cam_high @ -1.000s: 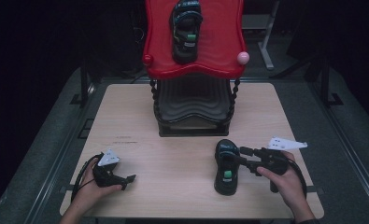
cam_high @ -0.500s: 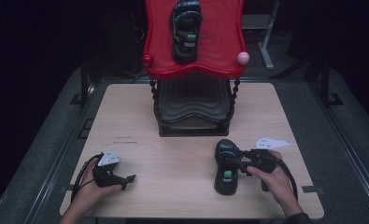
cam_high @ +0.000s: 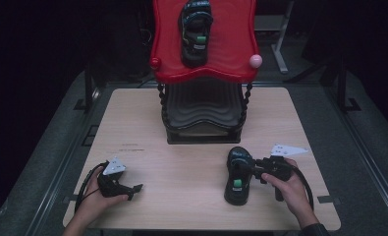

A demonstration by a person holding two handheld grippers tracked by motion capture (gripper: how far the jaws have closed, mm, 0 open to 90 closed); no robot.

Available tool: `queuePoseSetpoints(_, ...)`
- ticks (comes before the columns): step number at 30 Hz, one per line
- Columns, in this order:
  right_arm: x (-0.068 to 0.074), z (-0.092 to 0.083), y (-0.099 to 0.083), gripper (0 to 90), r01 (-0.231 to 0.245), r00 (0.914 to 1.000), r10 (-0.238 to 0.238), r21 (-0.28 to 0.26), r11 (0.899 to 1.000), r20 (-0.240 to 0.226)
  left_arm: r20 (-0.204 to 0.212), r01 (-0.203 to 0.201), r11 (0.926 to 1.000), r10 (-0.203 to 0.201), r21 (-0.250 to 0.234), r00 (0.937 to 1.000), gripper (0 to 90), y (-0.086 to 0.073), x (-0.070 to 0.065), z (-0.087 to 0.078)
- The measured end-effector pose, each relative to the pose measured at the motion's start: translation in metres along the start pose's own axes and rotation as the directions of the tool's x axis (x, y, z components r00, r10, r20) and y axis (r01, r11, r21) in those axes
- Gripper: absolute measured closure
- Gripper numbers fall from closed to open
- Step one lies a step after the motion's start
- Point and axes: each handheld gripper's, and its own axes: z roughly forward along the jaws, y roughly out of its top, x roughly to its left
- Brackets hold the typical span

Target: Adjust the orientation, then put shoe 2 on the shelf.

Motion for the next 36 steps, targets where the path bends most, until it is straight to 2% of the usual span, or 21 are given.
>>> queuePoseSetpoints(12, 0.008, -0.027, 0.026, 66.7, 0.016, 0.9998, -0.017, -0.112, 0.994, -0.010, 0.000, -0.001, 1.0000, 0.001, 0.002, 1.0000, 0.0, 0.000, 0.000, 0.000)
queuePoseSetpoints(14, 0.009, -0.029, 0.028, 66.7, 0.017, 0.9998, -0.019, -0.118, 0.993, -0.011, 0.000, -0.001, 1.0000, 0.001, 0.002, 1.0000, 0.0, 0.000, 0.000, 0.000)
queuePoseSetpoints(15, 0.011, -0.034, 0.034, 66.8, 0.024, 0.9996, -0.026, -0.142, 0.990, -0.009, 0.000, -0.001, 1.0000, 0.001, 0.002, 1.0000, 0.0, 0.000, 0.000, 0.000)
queuePoseSetpoints(27, 0.010, -0.061, 0.071, 66.9, 0.051, 0.9987, -0.048, -0.249, 0.967, 0.015, 0.000, 0.000, 1.0000, 0.000, 0.002, 1.0000, 0.0, 0.000, 0.000, 0.000)
queuePoseSetpoints(31, 0.010, -0.070, 0.085, 67.0, 0.066, 0.9978, -0.061, -0.284, 0.957, 0.025, 0.000, 0.002, 1.0000, -0.002, 0.000, 1.0000, 0.0, 0.000, 0.000, 0.000)
queuePoseSetpoints(36, 0.012, -0.085, 0.107, 67.1, 0.081, 0.9966, -0.073, -0.342, 0.936, 0.036, -0.001, 0.001, 1.0000, -0.001, 0.000, 1.0000, 0.0, 0.000, 0.000, 0.000)
